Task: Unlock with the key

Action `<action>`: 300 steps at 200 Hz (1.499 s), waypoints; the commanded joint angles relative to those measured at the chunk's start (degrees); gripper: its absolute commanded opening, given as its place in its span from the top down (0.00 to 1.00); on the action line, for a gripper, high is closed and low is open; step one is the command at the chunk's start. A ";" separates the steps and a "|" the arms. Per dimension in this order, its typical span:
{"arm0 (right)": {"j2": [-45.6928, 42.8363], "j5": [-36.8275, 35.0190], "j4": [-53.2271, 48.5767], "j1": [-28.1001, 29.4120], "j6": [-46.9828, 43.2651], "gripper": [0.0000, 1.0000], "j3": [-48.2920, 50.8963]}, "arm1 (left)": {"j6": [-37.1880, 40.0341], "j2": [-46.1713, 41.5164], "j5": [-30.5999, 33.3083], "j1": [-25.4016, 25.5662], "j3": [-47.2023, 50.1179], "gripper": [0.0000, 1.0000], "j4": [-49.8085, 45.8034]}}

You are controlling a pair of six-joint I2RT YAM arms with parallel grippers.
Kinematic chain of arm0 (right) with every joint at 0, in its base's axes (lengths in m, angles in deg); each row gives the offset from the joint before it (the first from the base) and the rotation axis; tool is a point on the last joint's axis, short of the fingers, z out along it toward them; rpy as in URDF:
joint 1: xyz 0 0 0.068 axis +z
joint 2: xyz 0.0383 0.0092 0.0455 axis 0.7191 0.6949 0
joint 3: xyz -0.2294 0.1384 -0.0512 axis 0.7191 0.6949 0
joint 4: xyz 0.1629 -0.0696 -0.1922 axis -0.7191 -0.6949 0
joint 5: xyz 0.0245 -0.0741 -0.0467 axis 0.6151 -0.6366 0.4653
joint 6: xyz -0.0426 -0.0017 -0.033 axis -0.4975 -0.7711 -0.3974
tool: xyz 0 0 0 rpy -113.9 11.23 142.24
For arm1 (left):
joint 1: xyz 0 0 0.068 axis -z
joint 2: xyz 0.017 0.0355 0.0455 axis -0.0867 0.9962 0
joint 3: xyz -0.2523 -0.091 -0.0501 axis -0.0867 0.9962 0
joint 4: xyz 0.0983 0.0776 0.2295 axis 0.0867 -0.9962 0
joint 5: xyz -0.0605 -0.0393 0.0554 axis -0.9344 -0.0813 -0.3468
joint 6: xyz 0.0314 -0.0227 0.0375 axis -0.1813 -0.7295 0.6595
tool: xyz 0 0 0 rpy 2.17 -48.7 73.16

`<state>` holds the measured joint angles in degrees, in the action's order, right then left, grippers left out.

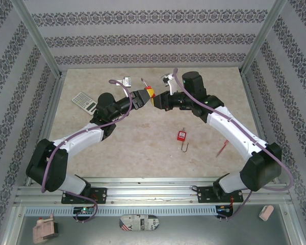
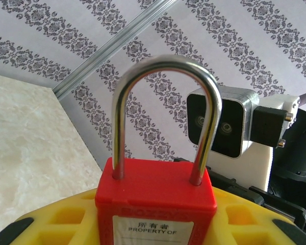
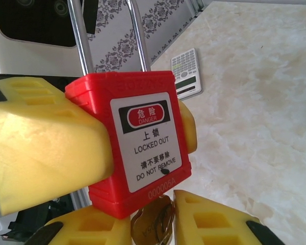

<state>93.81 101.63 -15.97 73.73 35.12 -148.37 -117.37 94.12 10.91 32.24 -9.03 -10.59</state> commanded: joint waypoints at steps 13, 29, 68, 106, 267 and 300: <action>-1.26 2.13 5.06 -1.09 1.97 0.75 1.56 | -0.62 -0.88 -8.10 1.87 -1.23 1.00 5.67; -1.63 3.40 5.59 -1.53 2.49 0.75 2.29 | -0.97 -0.49 -8.52 1.75 -1.44 1.00 6.07; -2.16 7.83 7.62 -2.95 4.44 0.97 3.66 | -2.44 0.47 -11.01 1.39 -1.41 1.00 9.43; -1.52 12.81 9.84 -4.09 6.59 1.00 3.82 | -5.83 1.41 -14.88 0.40 -0.25 1.00 19.41; -0.58 -0.53 -0.26 -0.53 -2.87 1.00 -0.27 | -0.99 -4.09 -6.58 -0.33 0.38 0.36 2.50; -0.76 -7.02 -5.57 1.20 -7.76 1.00 -1.43 | 2.33 -8.83 -1.52 -0.32 -1.44 0.27 -11.06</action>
<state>92.78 102.59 -16.52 74.17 32.52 -148.06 -118.88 89.97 5.75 31.28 -8.68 -13.78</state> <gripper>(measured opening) 0.064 0.724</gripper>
